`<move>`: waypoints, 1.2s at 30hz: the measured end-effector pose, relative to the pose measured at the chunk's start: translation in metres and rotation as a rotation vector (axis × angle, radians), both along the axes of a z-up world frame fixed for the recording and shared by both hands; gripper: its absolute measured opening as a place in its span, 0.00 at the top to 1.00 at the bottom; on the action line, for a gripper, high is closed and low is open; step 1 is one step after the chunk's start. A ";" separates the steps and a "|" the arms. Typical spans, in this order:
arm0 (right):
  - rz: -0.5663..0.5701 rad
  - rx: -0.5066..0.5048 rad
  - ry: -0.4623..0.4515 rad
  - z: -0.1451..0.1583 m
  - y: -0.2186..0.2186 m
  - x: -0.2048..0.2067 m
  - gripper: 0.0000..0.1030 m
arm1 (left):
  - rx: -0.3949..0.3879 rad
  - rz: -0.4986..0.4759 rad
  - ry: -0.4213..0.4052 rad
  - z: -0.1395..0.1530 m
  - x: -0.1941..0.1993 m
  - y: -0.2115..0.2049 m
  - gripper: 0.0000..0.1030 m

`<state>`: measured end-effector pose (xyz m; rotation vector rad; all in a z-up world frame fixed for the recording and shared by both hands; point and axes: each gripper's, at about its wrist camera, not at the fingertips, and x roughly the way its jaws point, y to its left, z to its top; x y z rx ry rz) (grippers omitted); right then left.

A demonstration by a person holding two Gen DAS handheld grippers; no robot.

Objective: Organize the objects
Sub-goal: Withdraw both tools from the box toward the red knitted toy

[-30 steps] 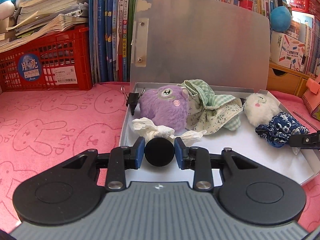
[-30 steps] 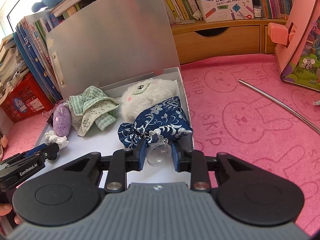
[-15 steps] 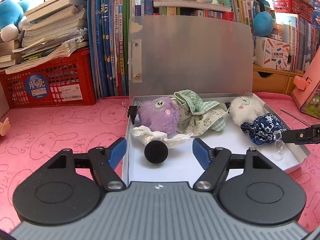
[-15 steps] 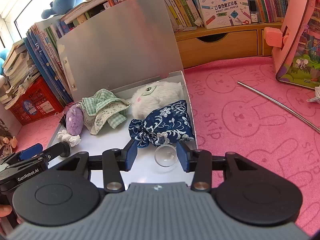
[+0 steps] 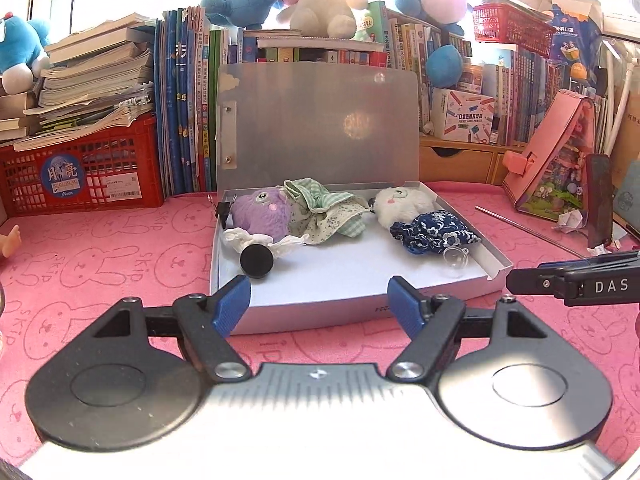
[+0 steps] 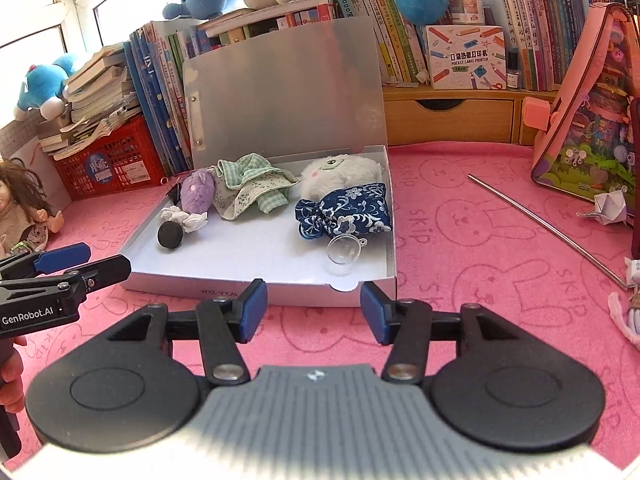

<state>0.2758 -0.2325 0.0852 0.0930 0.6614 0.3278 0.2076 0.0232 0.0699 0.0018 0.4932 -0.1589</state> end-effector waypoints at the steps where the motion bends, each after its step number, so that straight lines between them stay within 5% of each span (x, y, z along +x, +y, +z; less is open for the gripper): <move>1: 0.003 -0.004 -0.008 0.000 0.000 -0.007 0.35 | -0.002 -0.005 -0.005 0.000 -0.007 0.000 0.23; 21: -0.001 -0.131 -0.134 -0.018 -0.017 -0.123 0.30 | 0.003 -0.099 0.012 -0.035 -0.123 0.003 0.17; 36: -0.040 -0.197 -0.222 -0.026 -0.024 -0.184 0.24 | -0.050 -0.186 -0.022 -0.024 -0.199 -0.023 0.13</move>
